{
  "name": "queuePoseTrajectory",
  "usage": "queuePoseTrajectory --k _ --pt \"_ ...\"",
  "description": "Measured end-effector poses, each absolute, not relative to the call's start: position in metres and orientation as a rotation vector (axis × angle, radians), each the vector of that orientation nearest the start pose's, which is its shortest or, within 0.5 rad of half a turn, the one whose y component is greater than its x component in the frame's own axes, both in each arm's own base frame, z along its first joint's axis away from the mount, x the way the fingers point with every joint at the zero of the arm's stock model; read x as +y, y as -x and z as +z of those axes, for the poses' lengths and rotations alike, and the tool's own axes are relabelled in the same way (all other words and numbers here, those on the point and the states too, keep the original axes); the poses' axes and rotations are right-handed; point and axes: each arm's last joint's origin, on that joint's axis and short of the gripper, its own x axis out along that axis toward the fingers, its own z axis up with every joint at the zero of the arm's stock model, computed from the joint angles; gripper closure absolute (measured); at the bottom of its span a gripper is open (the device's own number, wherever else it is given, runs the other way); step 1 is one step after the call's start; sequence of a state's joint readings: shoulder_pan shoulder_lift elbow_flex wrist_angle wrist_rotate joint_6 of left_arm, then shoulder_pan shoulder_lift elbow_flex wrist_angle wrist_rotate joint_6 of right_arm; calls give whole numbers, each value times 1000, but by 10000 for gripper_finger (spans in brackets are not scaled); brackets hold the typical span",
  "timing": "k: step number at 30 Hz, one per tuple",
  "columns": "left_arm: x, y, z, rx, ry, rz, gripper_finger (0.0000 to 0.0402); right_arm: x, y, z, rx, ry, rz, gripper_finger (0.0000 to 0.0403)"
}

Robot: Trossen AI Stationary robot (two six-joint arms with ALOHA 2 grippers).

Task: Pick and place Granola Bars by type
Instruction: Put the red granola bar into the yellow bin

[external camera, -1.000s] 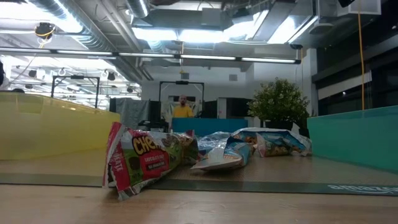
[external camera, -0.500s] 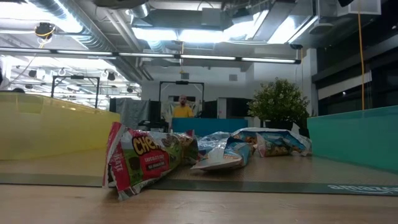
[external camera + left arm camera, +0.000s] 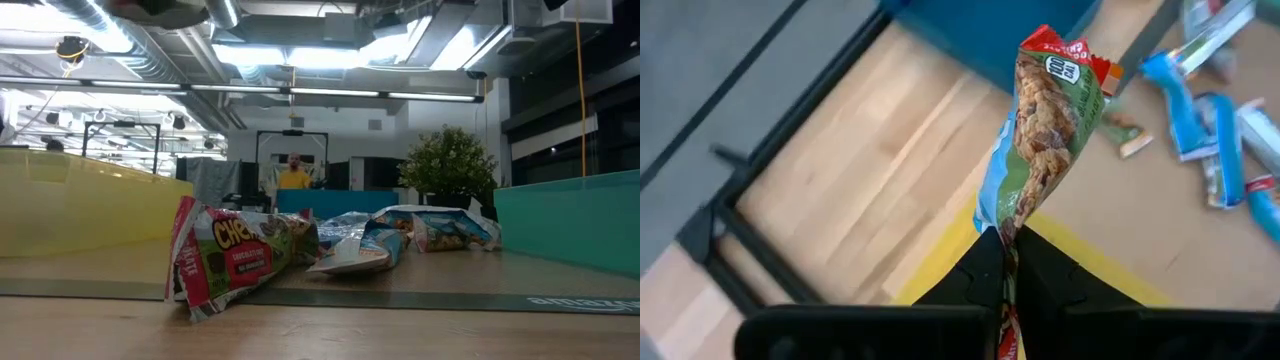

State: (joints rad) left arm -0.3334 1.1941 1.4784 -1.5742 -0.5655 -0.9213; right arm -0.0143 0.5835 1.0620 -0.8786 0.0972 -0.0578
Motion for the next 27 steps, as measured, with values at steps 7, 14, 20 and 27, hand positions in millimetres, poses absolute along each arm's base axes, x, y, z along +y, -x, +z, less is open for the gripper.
queuePoseTrajectory --k 7,14,20,27 --pt "-49 -162 354 1012 283 711 391 -4 -78 377 403 71 -99 369" --pt "-62 -165 302 1128 352 701 391 -4 -78 377 403 70 -99 369" --pt "-73 -163 278 1199 414 654 394 -4 -78 377 403 71 -98 369" --pt "-96 -164 255 1210 457 476 394 -4 -78 377 404 73 -98 369"
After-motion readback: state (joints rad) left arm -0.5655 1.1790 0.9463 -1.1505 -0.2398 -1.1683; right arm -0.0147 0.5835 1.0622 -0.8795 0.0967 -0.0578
